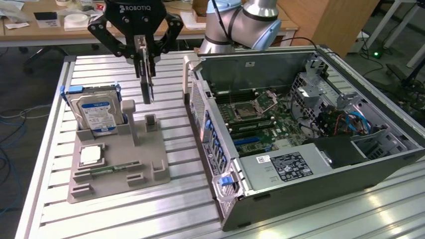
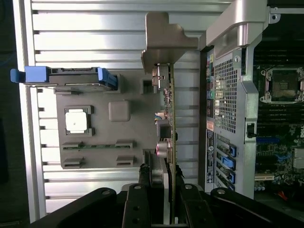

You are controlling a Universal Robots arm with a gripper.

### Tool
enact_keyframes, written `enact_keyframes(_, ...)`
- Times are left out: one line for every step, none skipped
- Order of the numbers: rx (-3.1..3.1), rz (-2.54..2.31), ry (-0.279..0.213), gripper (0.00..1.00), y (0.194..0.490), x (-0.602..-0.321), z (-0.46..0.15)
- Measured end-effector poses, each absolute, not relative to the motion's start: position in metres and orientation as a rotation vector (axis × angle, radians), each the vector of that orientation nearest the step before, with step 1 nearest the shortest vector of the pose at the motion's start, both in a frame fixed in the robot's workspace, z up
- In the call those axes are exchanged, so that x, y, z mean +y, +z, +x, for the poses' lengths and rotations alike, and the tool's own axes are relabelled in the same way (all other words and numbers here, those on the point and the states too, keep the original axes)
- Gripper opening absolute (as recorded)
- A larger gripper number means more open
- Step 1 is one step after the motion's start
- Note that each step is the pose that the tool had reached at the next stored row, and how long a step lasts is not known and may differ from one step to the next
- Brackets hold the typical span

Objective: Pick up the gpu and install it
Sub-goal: 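Pick up the gpu and move the gpu toward the slot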

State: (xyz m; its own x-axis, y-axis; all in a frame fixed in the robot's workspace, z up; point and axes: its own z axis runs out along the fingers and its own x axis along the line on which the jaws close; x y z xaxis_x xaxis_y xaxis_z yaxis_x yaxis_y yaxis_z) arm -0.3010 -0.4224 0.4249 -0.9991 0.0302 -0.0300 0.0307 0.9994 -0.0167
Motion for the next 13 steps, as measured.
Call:
enact_keyframes(3.111,0.047,-0.027,0.28,0.4249,-0.4224,-0.301)
enact_keyframes(3.112,0.047,-0.027,0.28,0.425,-0.4224,-0.301)
enact_keyframes(3.112,0.047,-0.027,0.28,0.4249,-0.4224,-0.301)
enact_keyframes(3.112,0.047,-0.027,0.28,0.4249,-0.4224,-0.301)
enact_keyframes(3.112,0.047,-0.027,0.28,0.425,-0.4224,-0.301)
enact_keyframes(3.112,0.047,-0.027,0.28,0.425,-0.4224,-0.3009)
enact_keyframes(3.112,0.047,-0.027,0.28,0.425,-0.4224,-0.3002)
enact_keyframes(3.112,0.047,-0.027,0.28,0.425,-0.4224,-0.2991)
enact_keyframes(3.112,0.047,-0.027,0.28,0.425,-0.4224,-0.298)
enact_keyframes(3.112,0.047,-0.027,0.28,0.425,-0.4224,-0.2968)
enact_keyframes(3.112,0.047,-0.027,0.28,0.425,-0.4224,-0.2956)
enact_keyframes(3.112,0.047,-0.027,0.28,0.425,-0.4224,-0.2945)
enact_keyframes(3.112,0.047,-0.027,0.28,0.425,-0.4224,-0.2931)
